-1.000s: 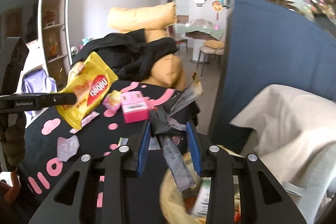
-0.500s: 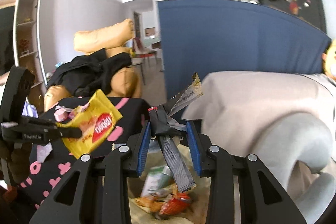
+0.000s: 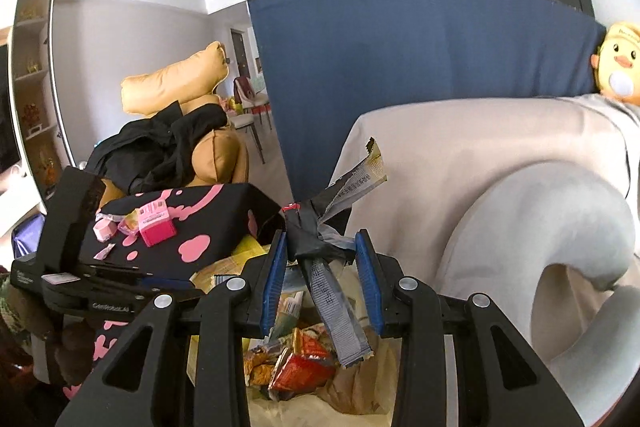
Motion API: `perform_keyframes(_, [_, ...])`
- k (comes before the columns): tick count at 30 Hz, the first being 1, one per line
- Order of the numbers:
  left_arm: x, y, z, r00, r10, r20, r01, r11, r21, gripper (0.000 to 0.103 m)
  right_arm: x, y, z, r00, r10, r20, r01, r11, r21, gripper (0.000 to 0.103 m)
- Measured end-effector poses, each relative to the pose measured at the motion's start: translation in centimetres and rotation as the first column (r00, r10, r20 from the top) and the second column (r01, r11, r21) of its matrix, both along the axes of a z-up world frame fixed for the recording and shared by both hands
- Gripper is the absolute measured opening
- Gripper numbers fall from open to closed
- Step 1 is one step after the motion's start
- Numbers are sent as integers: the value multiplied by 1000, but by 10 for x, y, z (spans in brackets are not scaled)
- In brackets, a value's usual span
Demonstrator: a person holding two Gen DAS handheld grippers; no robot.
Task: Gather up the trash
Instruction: 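Release the yellow bag into the bin with the left gripper while the right drops the grey strip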
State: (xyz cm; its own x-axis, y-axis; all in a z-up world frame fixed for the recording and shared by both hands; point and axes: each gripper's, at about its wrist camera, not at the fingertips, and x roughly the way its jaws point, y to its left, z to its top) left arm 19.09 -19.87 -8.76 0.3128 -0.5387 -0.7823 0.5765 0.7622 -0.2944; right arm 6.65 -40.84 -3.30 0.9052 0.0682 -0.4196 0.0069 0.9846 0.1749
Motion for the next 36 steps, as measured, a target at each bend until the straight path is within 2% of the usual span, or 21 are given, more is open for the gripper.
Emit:
perform_keyframes(5, [-7, 23, -3, 997, 50, 50, -53, 997, 55, 37, 9, 9, -10, 999, 41, -29, -40, 999, 15, 34])
perform_keyframes(9, [-18, 44, 7, 990, 79, 117, -87, 994, 60, 42, 21, 25, -17, 995, 79, -52, -78, 997, 20, 34])
perform_keyframes(17, [-38, 89, 39, 948, 147, 284, -177, 981, 84, 48, 43, 59, -26, 986, 125, -113, -128, 992, -16, 34])
perform_keyframes(19, [-41, 103, 45, 937, 170, 304, -200, 977, 71, 49, 49, 64, -29, 983, 123, -137, -127, 992, -22, 34])
perform_keyframes(25, [-42, 151, 51, 922, 265, 284, -279, 960, 11, 51, 62, 77, -34, 971, 122, -206, -137, 989, -56, 34])
perform_keyframes(34, [-41, 218, 40, 892, 383, 242, -386, 922, -35, 52, 81, 98, -54, 945, 118, -306, -156, 982, -103, 34])
perform_keyframes(36, [-40, 233, 38, 882, 412, 230, -415, 909, -40, 52, 86, 103, -59, 932, 125, -341, -170, 980, -104, 41])
